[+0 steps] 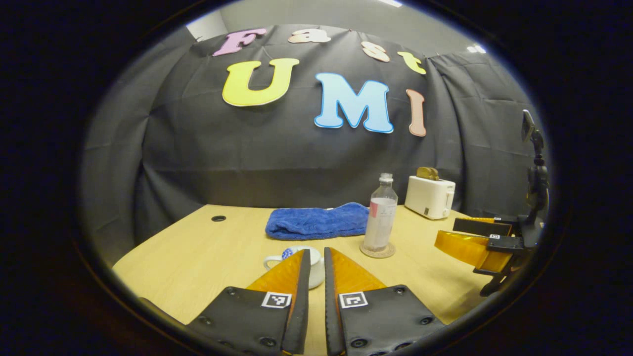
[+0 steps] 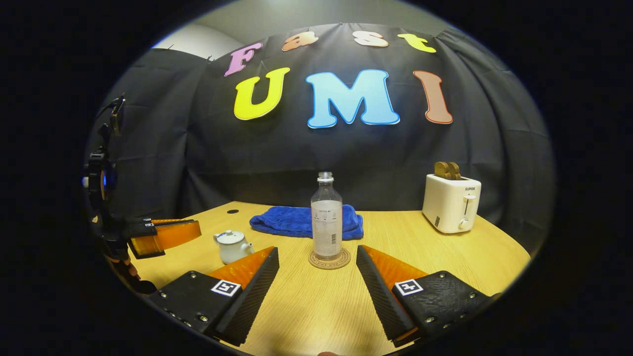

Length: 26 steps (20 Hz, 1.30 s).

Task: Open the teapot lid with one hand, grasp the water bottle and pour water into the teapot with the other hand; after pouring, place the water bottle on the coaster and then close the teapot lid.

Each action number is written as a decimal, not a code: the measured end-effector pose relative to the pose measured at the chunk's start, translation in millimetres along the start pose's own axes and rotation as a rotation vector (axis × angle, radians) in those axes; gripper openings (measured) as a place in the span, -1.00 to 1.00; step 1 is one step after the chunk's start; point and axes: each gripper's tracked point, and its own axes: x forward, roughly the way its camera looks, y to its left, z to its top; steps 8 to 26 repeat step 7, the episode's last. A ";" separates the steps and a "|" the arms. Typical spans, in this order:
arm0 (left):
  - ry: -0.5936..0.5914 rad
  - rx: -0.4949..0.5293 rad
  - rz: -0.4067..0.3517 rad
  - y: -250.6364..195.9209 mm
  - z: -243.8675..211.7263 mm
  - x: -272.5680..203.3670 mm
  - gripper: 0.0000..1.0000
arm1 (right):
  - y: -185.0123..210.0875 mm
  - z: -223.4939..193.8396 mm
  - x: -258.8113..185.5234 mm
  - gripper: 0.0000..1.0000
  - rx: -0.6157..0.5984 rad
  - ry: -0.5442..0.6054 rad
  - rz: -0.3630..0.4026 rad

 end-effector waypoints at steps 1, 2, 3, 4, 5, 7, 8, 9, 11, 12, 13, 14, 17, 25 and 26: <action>-0.009 -0.008 0.003 -1.4 -1.5 -5.9 -0.58 | 0.1 -0.7 -5.0 0.95 0.001 -0.004 -0.010; -0.011 -0.013 0.001 -3.1 -2.6 -11.9 -0.58 | -0.1 -0.9 -9.5 0.95 0.001 -0.008 -0.018; -0.011 -0.017 0.000 -4.5 -6.2 -16.1 -0.53 | 1.2 -2.4 -13.4 0.95 0.001 -0.011 -0.023; -0.010 -0.018 0.004 -4.9 -7.8 -20.1 -0.57 | 2.5 -3.5 -17.1 0.95 0.001 -0.013 -0.028; -0.011 -0.018 0.008 -3.6 -8.8 -22.9 -0.63 | 2.8 -4.9 -19.8 0.95 0.002 -0.015 -0.032; -0.013 -0.014 0.013 -4.4 -11.1 -30.1 -0.57 | 1.5 -8.2 -26.1 0.95 -0.002 -0.017 -0.044; -0.013 -0.014 0.013 -4.4 -11.1 -30.1 -0.57 | 1.5 -8.2 -26.1 0.95 -0.002 -0.017 -0.044; -0.013 -0.014 0.013 -4.4 -11.1 -30.1 -0.57 | 1.5 -8.2 -26.1 0.95 -0.002 -0.017 -0.044; -0.013 -0.014 0.013 -4.4 -11.1 -30.1 -0.57 | 1.5 -8.2 -26.1 0.95 -0.002 -0.017 -0.044; -0.013 -0.014 0.013 -4.4 -11.1 -30.1 -0.57 | 1.5 -8.2 -26.1 0.95 -0.002 -0.017 -0.044; -0.013 -0.014 0.013 -4.4 -11.1 -30.1 -0.57 | 1.5 -8.2 -26.1 0.95 -0.002 -0.017 -0.044; -0.013 -0.014 0.013 -4.4 -11.1 -30.1 -0.57 | 1.5 -8.2 -26.1 0.95 -0.002 -0.017 -0.044; -0.013 -0.014 0.013 -4.4 -11.1 -30.1 -0.57 | 1.5 -8.2 -26.1 0.95 -0.002 -0.017 -0.044; -0.013 -0.014 0.013 -4.4 -11.1 -30.1 -0.57 | 1.5 -8.2 -26.1 0.95 -0.002 -0.017 -0.044; -0.013 -0.014 0.013 -4.4 -11.1 -30.1 -0.57 | 1.5 -8.2 -26.1 0.95 -0.002 -0.017 -0.044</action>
